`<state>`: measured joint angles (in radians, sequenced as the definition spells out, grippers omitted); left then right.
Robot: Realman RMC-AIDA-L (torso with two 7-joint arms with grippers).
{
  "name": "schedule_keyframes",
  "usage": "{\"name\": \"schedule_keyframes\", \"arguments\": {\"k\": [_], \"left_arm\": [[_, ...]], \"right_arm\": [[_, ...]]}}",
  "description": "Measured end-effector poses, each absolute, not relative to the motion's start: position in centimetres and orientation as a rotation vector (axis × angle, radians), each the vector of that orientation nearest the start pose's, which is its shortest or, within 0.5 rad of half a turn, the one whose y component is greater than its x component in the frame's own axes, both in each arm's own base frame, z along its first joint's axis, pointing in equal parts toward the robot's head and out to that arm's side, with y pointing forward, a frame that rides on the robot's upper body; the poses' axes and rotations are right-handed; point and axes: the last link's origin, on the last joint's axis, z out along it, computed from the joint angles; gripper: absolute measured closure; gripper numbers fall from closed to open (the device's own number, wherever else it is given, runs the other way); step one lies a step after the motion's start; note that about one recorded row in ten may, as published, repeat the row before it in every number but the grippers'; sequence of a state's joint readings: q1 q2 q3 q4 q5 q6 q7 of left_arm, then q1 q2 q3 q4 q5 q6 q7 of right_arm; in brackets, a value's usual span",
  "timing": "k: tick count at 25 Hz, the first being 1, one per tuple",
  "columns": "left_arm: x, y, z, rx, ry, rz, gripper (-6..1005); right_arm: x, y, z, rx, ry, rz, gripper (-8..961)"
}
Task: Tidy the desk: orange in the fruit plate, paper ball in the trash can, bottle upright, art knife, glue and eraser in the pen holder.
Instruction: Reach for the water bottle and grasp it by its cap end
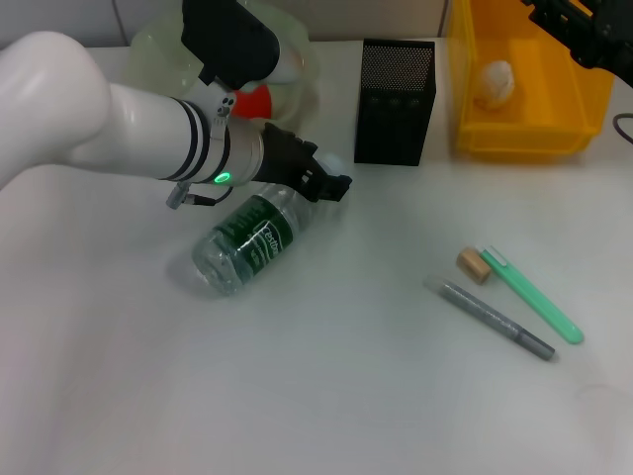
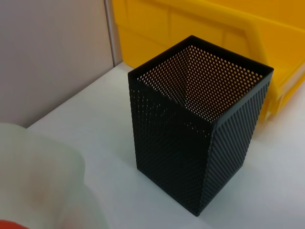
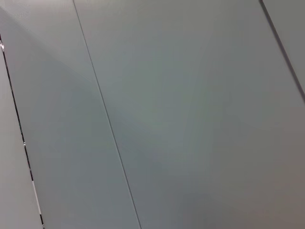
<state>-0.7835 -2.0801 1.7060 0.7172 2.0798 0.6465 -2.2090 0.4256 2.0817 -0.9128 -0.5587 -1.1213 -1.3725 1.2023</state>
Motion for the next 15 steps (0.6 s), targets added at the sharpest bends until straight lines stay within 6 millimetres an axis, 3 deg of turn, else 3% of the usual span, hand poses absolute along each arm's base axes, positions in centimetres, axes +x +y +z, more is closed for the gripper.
{"name": "schedule_keyframes", "arguments": {"k": [10, 15], "left_arm": [[-17.34, 41.06, -10.88, -2.589, -0.583, 0.075, 344], [-17.18, 41.09, -11.12, -2.597, -0.564, 0.092, 429]], "right_arm": [[25.01, 35.55, 3.68, -2.065, 0.609, 1.268, 245], [25.21, 35.40, 3.61, -2.061, 0.617, 1.267, 245]]}}
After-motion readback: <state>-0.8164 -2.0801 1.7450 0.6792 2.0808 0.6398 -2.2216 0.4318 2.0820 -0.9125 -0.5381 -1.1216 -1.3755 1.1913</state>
